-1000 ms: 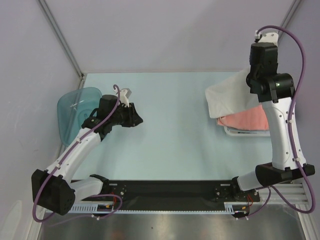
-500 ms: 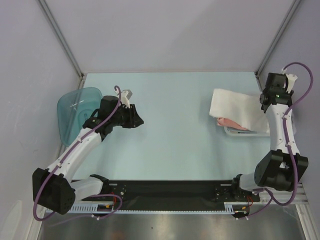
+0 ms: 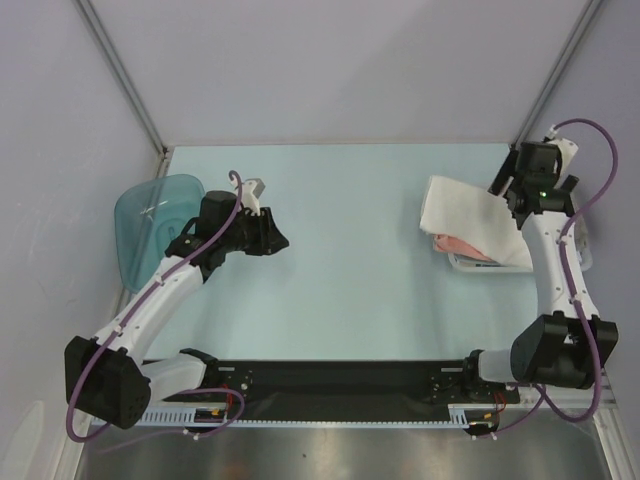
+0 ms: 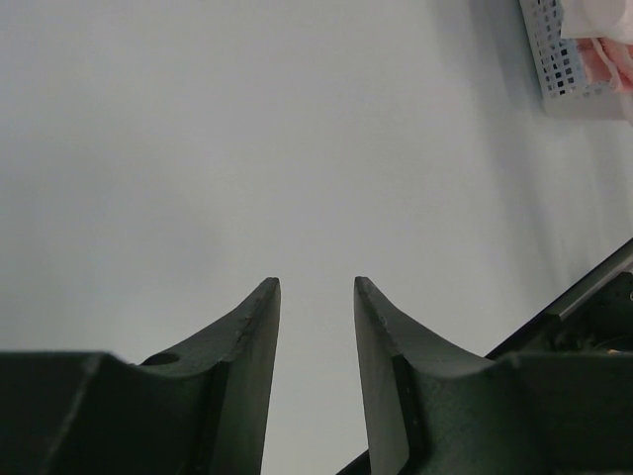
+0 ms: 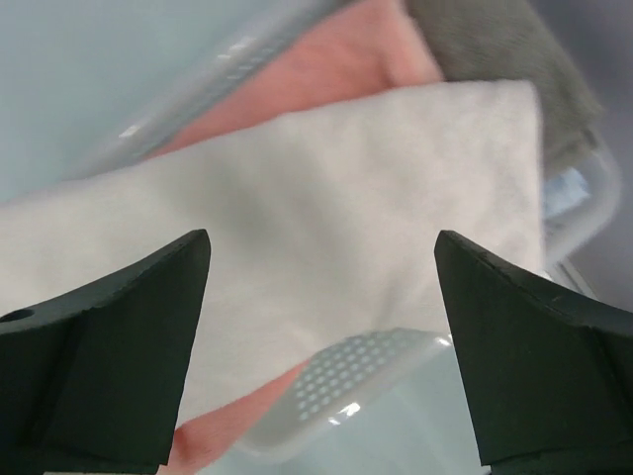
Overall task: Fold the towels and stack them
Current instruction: Neatly place the folded towel into the bin
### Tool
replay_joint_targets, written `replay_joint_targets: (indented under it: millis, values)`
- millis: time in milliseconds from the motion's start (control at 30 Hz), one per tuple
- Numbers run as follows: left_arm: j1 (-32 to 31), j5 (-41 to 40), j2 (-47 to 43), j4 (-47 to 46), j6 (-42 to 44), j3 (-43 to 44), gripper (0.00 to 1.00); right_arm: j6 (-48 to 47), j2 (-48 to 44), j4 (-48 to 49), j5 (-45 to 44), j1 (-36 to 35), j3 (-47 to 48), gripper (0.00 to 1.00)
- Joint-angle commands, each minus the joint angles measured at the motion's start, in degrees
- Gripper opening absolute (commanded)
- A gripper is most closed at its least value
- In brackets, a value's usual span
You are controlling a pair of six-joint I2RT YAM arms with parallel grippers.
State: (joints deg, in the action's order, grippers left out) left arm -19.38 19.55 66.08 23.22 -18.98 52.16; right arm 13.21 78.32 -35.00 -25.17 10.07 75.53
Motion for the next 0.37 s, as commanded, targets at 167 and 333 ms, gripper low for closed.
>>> replay_joint_targets:
  millis: [167,333]
  values:
    - [-0.14,-1.18,-2.98,-1.6,1.32,0.05,0.43,4.19,-9.58,9.5,3.46,-20.05,0.6,1.0]
    - [-0.14,-2.15,-4.21,-1.25,1.67,0.22,0.43,4.2,-10.38,11.53,-1.99,-27.72,-1.78,1.0]
